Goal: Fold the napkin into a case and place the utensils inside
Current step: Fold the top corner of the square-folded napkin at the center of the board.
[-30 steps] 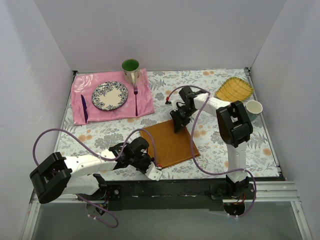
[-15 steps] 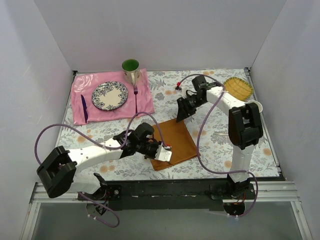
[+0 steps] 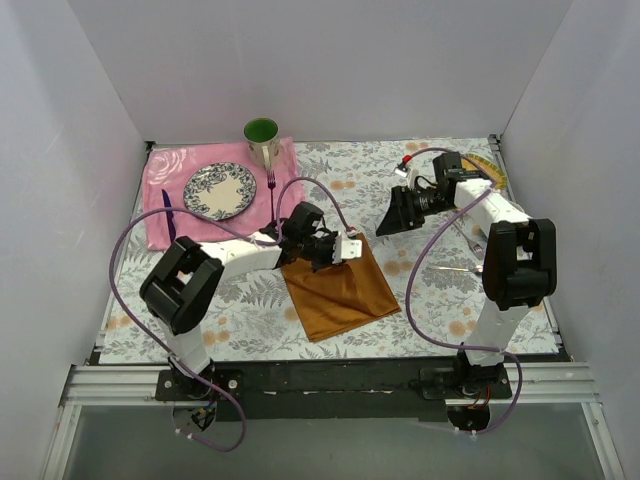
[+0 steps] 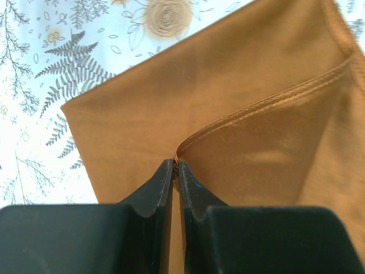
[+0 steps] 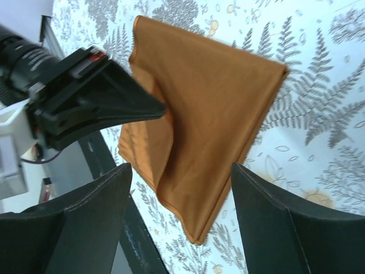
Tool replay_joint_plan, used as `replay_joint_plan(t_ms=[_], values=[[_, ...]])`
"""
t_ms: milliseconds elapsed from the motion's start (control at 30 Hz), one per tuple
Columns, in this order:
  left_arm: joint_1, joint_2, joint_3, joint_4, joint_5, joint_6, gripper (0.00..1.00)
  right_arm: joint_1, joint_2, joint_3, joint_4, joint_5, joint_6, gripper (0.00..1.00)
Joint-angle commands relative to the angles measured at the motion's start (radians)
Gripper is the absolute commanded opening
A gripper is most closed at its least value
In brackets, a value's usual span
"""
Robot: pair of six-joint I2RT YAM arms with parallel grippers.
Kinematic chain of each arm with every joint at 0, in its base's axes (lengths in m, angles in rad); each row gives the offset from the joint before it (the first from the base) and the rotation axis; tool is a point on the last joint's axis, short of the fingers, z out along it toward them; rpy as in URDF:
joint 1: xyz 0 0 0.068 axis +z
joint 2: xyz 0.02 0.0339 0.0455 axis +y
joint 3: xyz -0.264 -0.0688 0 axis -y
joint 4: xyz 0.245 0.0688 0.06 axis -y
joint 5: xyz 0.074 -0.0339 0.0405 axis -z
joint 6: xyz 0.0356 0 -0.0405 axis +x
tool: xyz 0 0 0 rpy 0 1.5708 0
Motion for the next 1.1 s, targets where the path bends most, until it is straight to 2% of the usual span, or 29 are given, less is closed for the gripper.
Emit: replay_joint_plan(t_ms=[0,500,733,933,1067], values=[[0.012,0.066,0.089,0.077,0.025,0.004,0.0,-0.023,-0.058,-0.068,0.031,-0.095,0.023,0.74],[0.06,0.246,0.241,0.16,0.011,0.016,0.0,-0.037,-0.077,-0.18,0.073,-0.16,0.047,0.57],[0.066,0.267,0.254,0.17,0.01,0.007,0.0,-0.039,-0.069,-0.196,0.073,-0.171,0.052,0.44],[0.066,0.267,0.248,0.179,0.021,-0.001,0.0,-0.037,-0.061,-0.214,0.087,-0.183,0.062,0.26],[0.066,0.271,0.248,0.187,0.019,0.002,0.0,-0.037,-0.054,-0.236,0.1,-0.184,0.07,0.18]])
